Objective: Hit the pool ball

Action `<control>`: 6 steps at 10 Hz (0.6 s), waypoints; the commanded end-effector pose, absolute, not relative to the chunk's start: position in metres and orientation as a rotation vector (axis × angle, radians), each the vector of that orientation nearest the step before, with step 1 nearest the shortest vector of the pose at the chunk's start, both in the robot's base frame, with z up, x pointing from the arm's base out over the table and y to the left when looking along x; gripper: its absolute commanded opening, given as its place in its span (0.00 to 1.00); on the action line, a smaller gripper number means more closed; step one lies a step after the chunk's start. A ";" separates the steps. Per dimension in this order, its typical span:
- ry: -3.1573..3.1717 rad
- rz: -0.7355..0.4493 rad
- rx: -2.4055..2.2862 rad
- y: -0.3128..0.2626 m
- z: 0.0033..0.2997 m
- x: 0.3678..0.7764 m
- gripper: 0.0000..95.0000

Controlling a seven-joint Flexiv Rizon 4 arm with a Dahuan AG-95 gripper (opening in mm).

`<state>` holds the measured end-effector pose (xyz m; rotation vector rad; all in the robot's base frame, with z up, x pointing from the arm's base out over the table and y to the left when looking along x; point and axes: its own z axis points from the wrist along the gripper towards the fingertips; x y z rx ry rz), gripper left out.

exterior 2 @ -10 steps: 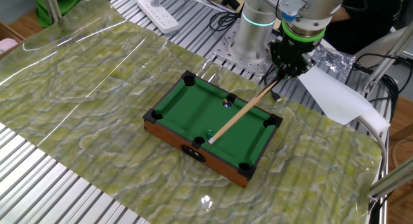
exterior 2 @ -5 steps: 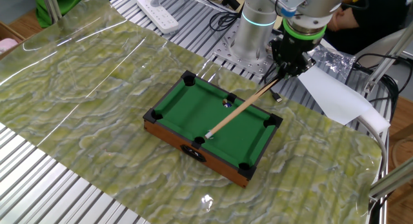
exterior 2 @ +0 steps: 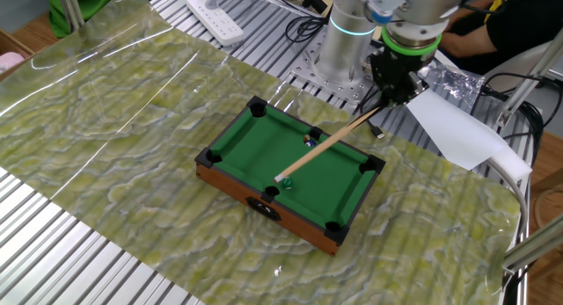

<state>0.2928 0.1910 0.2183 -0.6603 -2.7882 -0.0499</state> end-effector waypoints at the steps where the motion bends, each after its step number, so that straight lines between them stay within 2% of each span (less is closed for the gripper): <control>1: -2.726 -0.052 -0.742 0.198 0.223 0.289 0.00; 6: -2.695 -0.038 -0.829 0.228 0.237 0.265 0.00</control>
